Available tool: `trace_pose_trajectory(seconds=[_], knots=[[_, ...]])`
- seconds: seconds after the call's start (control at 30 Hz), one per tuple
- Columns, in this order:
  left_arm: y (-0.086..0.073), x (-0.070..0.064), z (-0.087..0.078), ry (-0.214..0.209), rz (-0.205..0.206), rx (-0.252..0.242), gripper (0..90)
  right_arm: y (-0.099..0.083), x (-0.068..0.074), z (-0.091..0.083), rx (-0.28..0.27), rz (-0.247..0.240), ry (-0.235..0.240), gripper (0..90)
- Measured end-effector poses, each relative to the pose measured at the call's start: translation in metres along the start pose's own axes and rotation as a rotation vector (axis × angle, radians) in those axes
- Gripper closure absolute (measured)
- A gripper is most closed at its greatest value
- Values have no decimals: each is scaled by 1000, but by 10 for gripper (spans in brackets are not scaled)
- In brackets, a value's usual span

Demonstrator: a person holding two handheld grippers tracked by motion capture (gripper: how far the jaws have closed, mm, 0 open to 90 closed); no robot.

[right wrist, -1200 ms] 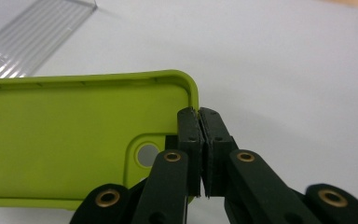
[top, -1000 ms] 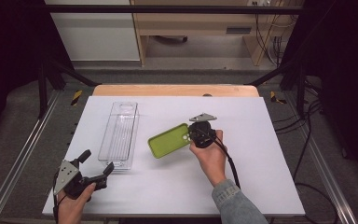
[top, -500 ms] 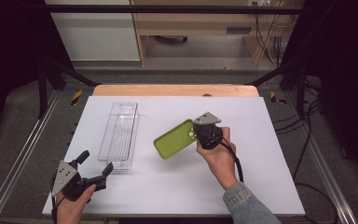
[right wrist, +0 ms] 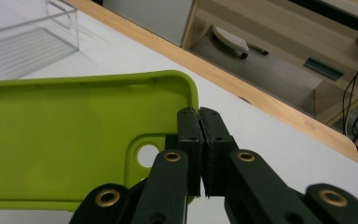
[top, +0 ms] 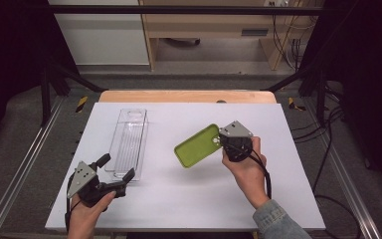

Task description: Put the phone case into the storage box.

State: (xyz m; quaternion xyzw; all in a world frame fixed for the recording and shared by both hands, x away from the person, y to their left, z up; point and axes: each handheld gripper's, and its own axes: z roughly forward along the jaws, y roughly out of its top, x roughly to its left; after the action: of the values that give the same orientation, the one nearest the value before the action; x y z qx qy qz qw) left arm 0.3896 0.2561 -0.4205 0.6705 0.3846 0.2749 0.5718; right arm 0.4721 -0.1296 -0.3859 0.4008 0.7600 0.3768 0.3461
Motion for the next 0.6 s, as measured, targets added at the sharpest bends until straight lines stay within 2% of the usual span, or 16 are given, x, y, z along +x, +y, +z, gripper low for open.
trace_pose_trajectory(seconds=[0.1,0.13,0.33,0.6], knots=[[6,-4,6,-4,-1,17,13,0,2,-5,-37,-12,6,884],[7,-7,8,-2,14,30,13,0,3,-5,-44,-14,10,883],[11,-20,17,-18,51,55,13,3,10,-7,-56,-66,5,883],[22,-28,28,-40,87,65,13,9,16,-10,-71,-96,3,883]])
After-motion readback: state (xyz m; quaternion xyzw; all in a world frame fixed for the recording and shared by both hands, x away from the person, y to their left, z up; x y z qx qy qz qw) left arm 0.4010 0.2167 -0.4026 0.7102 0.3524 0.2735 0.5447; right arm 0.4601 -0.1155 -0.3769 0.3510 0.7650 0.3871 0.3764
